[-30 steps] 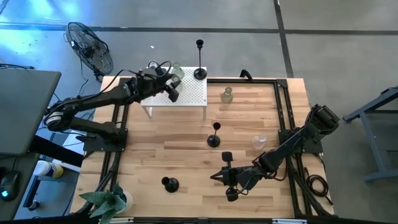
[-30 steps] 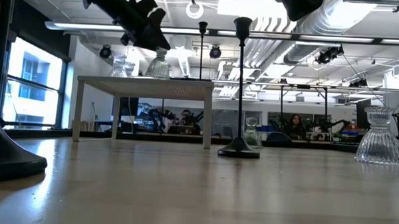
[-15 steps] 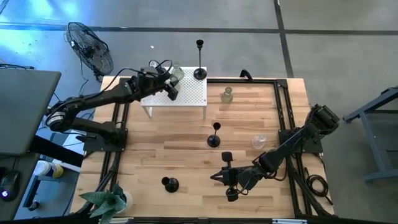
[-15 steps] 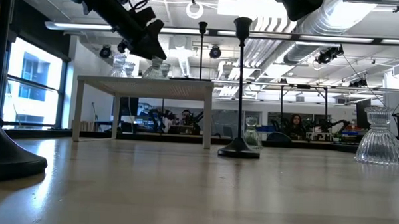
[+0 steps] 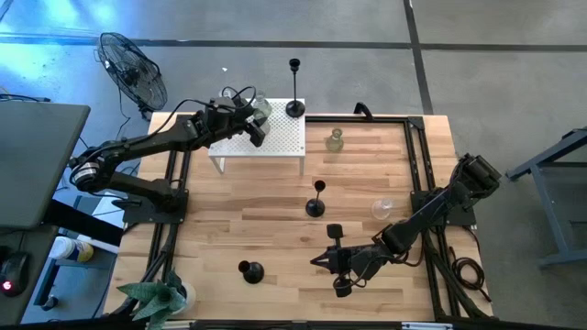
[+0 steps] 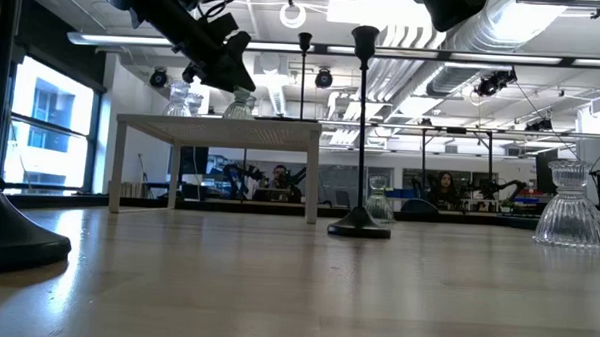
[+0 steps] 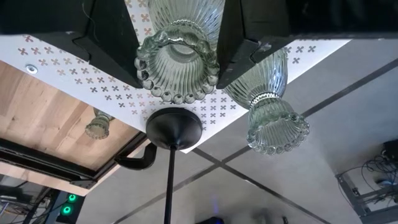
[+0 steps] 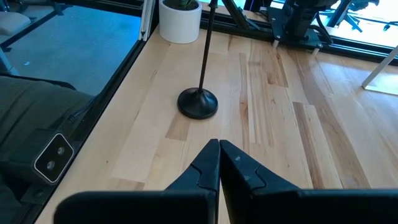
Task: Pick & Place candle stick holders
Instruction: Align the bottom green candle holder with the other green candle holder on the shelf, then align the top black candle holder with the other black candle holder on the shelf
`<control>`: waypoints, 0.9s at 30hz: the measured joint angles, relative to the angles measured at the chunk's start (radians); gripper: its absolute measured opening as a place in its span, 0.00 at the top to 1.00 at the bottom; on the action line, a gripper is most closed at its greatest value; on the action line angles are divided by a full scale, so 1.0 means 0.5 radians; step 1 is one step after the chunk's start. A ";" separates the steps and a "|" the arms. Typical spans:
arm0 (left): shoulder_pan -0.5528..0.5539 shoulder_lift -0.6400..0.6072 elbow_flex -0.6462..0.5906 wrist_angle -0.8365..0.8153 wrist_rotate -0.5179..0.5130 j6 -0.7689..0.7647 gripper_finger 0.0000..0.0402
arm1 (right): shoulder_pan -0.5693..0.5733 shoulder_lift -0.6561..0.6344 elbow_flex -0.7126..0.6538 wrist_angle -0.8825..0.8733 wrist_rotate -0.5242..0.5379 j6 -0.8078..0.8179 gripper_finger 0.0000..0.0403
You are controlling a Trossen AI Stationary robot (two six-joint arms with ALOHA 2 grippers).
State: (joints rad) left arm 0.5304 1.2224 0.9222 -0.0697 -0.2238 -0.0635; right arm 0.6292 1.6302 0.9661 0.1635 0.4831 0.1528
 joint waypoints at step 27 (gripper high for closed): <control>-0.159 -0.101 0.373 -0.538 -0.086 0.230 0.48 | 0.004 -0.062 0.002 -0.255 0.008 0.164 1.00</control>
State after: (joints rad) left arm 0.4507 1.1721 1.1089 -0.3387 -0.2670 0.0515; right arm 0.6314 1.5990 0.9670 0.0360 0.4871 0.2346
